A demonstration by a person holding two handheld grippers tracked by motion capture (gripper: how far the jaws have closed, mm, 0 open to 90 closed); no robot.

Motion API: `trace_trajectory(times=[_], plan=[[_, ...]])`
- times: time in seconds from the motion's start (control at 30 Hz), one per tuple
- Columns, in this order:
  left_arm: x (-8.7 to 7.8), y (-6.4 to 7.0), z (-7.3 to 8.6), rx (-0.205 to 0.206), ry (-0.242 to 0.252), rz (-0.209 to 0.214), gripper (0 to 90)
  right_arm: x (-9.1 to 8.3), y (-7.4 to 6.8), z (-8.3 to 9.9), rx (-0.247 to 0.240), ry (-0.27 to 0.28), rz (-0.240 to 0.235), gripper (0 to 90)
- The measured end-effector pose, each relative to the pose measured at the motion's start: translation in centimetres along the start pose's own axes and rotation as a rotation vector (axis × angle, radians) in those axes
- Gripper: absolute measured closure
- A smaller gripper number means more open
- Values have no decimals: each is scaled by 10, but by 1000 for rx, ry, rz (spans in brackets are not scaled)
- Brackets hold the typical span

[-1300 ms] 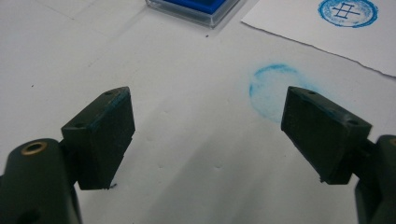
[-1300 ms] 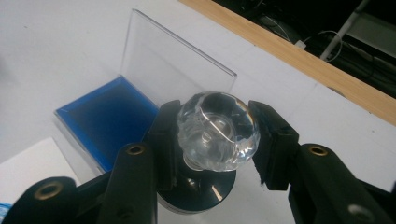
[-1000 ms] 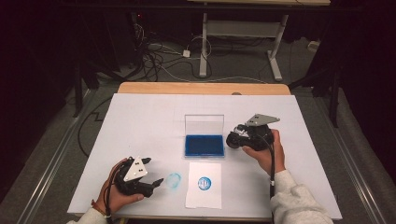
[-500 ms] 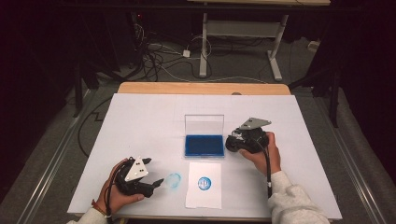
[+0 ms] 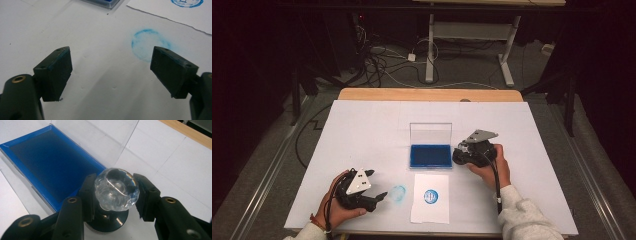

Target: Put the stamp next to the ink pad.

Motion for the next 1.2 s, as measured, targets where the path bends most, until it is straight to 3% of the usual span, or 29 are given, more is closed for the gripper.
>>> trace_trajectory(times=[0.57,0.7,1.2], plan=[[0,0,-1,1,7,3,173,-1,-3,1,11,-8,-1,559],[0,0,-1,2,7,3,173,-3,-3,-1,19,-1,-9,512],[-1,0,-1,-1,9,-3,173,-24,3,-15,60,98,-8,392]])
Point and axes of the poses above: each handheld gripper's, and its own axes: x roughly forward along the jaws, z roughly out of its underside, y roughly to its right, the point moved 3 cm from there along x, roughly forward along the jaws, and after that the axes turned 11 degrees about x, right-handed, at the moved point
